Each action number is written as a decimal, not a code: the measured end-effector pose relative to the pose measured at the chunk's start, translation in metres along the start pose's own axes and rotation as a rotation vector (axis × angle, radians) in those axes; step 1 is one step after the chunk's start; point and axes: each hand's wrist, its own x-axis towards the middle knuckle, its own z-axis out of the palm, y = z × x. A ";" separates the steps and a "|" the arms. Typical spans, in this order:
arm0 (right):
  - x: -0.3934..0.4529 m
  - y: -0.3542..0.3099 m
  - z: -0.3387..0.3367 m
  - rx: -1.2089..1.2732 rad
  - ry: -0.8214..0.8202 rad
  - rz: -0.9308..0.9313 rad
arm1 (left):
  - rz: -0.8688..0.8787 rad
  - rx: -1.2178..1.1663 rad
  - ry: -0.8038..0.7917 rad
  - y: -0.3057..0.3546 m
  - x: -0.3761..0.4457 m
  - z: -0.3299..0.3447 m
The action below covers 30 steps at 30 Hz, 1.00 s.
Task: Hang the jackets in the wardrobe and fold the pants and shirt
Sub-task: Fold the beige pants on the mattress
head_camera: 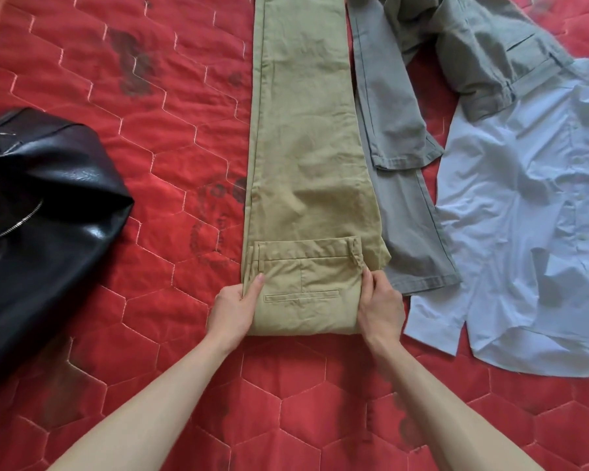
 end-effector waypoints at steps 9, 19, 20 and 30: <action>-0.011 -0.006 -0.014 -0.023 0.012 0.118 | 0.091 0.024 0.170 0.008 -0.026 0.008; -0.038 -0.020 0.004 -0.330 0.088 -0.627 | 0.263 0.114 0.156 0.006 -0.018 0.012; -0.035 -0.019 0.007 -0.397 0.044 -0.705 | 0.253 0.137 0.152 0.008 -0.016 0.012; -0.020 -0.009 0.028 -0.621 -0.059 -0.615 | 0.694 0.651 0.304 0.021 -0.013 0.027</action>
